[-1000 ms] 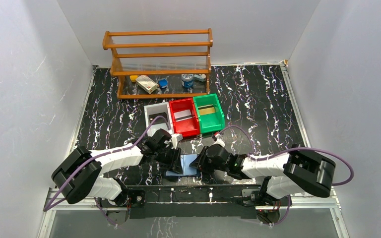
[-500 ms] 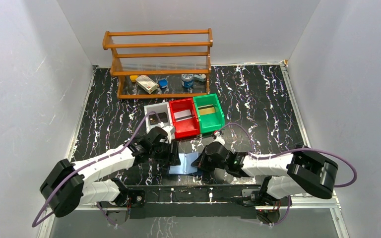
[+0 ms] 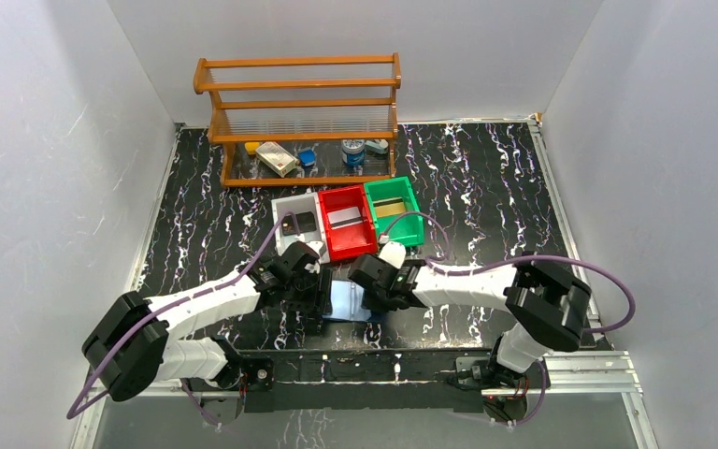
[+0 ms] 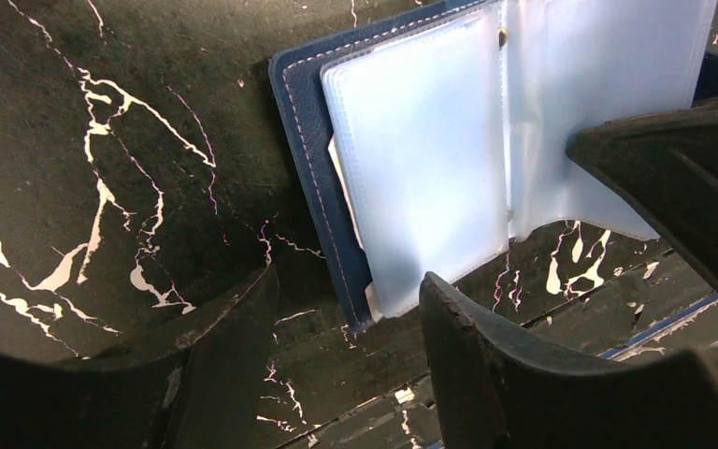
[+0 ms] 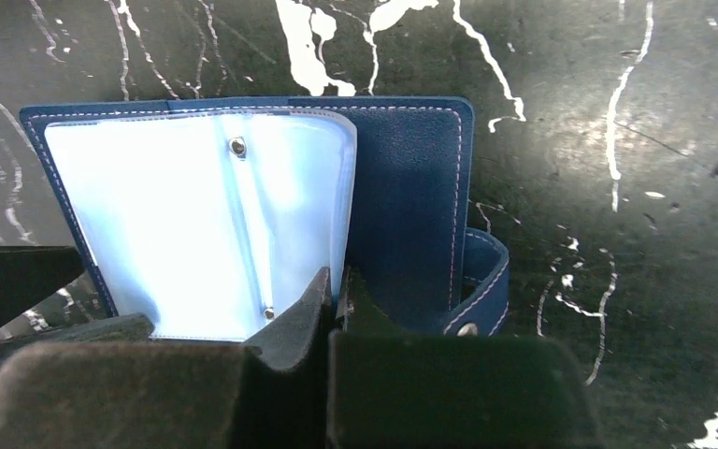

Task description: Take the credit cards out of the card holder

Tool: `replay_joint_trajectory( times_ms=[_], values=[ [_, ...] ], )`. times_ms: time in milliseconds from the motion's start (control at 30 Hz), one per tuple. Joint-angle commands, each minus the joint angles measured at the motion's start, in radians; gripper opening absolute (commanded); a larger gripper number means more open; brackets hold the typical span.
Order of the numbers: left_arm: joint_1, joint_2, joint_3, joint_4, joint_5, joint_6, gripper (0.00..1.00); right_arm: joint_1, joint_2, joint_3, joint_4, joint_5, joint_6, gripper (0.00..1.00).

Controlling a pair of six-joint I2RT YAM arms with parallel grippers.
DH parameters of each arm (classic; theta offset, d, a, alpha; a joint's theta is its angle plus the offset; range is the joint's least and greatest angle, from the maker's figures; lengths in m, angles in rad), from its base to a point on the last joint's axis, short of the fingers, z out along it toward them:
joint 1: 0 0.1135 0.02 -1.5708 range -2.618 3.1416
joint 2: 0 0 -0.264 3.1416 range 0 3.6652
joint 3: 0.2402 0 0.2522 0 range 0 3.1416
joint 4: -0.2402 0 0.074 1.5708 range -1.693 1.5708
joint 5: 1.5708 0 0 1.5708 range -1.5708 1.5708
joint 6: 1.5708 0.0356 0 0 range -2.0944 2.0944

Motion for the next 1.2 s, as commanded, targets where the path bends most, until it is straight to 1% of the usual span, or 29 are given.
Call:
replay_joint_trajectory(
  times_ms=[0,100,200,300,367,400,467,567,600,700,767,900,933,1067,1167],
  values=[
    [0.0,-0.013,0.006,-0.001,0.011,0.005,0.55,0.018,0.05,0.086,-0.245,0.109,-0.01,0.03],
    [0.0,-0.016,0.01,0.002,0.018,0.01,0.55,0.025,0.068,0.112,-0.258,0.116,-0.021,0.06],
    [0.001,-0.036,0.014,0.003,0.018,0.008,0.55,0.028,0.041,0.096,-0.183,0.085,-0.07,0.11],
    [0.0,-0.087,0.018,-0.001,-0.003,0.009,0.58,0.025,-0.042,0.051,-0.084,0.052,-0.11,0.26],
    [0.0,-0.123,0.023,-0.01,-0.026,0.009,0.62,0.025,-0.111,0.019,-0.035,0.046,-0.126,0.35],
    [0.0,-0.141,0.028,-0.014,-0.038,0.01,0.65,0.025,-0.149,0.005,-0.015,0.046,-0.139,0.4],
    [0.001,-0.175,0.038,-0.026,-0.07,0.014,0.74,0.02,-0.22,-0.014,0.004,0.052,-0.172,0.49],
    [0.0,-0.235,0.061,-0.04,-0.143,0.024,0.97,0.011,-0.313,-0.012,-0.009,0.082,-0.212,0.6],
    [0.0,-0.253,0.068,-0.043,-0.176,0.026,0.98,0.006,-0.337,-0.007,-0.019,0.097,-0.225,0.65],
    [0.001,-0.295,0.102,-0.067,-0.291,0.025,0.98,-0.019,-0.389,0.016,-0.06,0.158,-0.26,0.76],
    [0.0,-0.306,0.138,-0.095,-0.379,0.02,0.98,-0.044,-0.407,0.042,-0.092,0.205,-0.291,0.81],
    [0.0,-0.329,0.2,-0.151,-0.586,0.01,0.98,-0.107,-0.418,0.116,-0.154,0.312,-0.365,0.89],
    [0.0,-0.334,0.212,-0.162,-0.627,0.021,0.98,-0.122,-0.421,0.133,-0.153,0.335,-0.409,0.91],
    [0.0,-0.364,0.257,-0.184,-0.743,0.084,0.98,-0.201,-0.434,0.183,-0.094,0.39,-0.564,0.98],
    [0.0,-0.377,0.291,-0.207,-0.8,0.11,0.98,-0.284,-0.439,0.196,-0.087,0.384,-0.619,0.98]
  ],
)
